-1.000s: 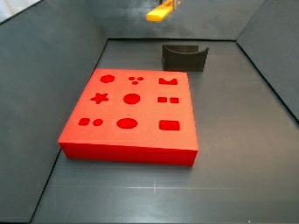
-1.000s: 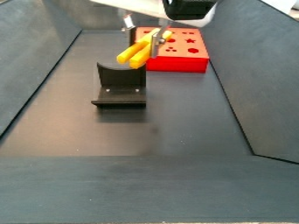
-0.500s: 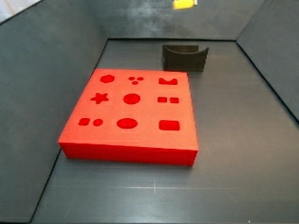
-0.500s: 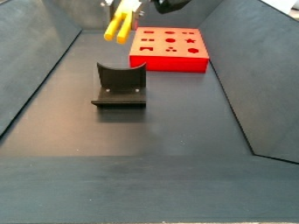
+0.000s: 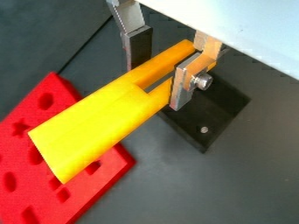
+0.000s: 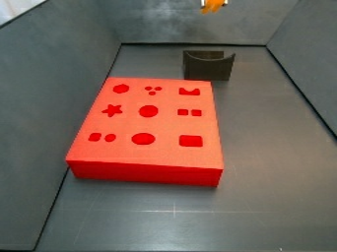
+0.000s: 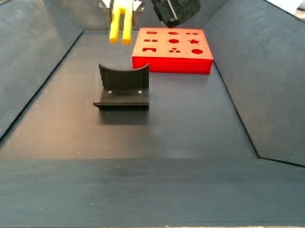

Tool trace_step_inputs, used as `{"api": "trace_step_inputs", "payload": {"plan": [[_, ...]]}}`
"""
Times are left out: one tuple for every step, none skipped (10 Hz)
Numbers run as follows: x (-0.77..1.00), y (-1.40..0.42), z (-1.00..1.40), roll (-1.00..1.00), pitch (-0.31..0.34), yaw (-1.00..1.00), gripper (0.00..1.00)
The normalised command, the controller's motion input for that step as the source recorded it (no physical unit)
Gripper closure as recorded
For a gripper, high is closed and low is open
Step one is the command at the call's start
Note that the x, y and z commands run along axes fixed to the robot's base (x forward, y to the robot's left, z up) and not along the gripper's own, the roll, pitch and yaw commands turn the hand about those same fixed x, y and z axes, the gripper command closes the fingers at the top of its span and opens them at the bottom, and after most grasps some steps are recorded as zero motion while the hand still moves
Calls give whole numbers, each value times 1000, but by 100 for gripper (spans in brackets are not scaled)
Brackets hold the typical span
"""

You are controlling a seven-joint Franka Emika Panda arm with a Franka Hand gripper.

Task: Pick up the square-circle object. Move up. Place the square-circle object on the fixture. Regrasp the square-circle object. Move to above the board. Insert the square-circle object.
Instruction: Place the square-circle object on the fixture.

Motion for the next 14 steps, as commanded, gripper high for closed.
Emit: {"api": "trace_step_inputs", "payload": {"plan": [[88, 43, -17, -470, 300, -84, 100], [83, 36, -12, -327, 249, -134, 100], [71, 27, -5, -242, 190, -155, 100], [126, 132, -1000, -1000, 242, 18, 100], [133, 136, -1000, -1000, 205, -1, 100], [142, 137, -1000, -1000, 234, -61, 100], [154, 133, -1000, -805, 227, -113, 100], [159, 136, -1000, -688, 208, -137, 100], [169, 140, -1000, -459, 158, -178, 100], [178, 137, -1000, -303, 123, -193, 100], [183, 126, -946, -208, 65, -195, 100], [158, 115, -805, -190, 38, -193, 100], [119, 82, -530, -173, 3, -171, 100], [104, 64, -337, -162, -21, -149, 100]]}}
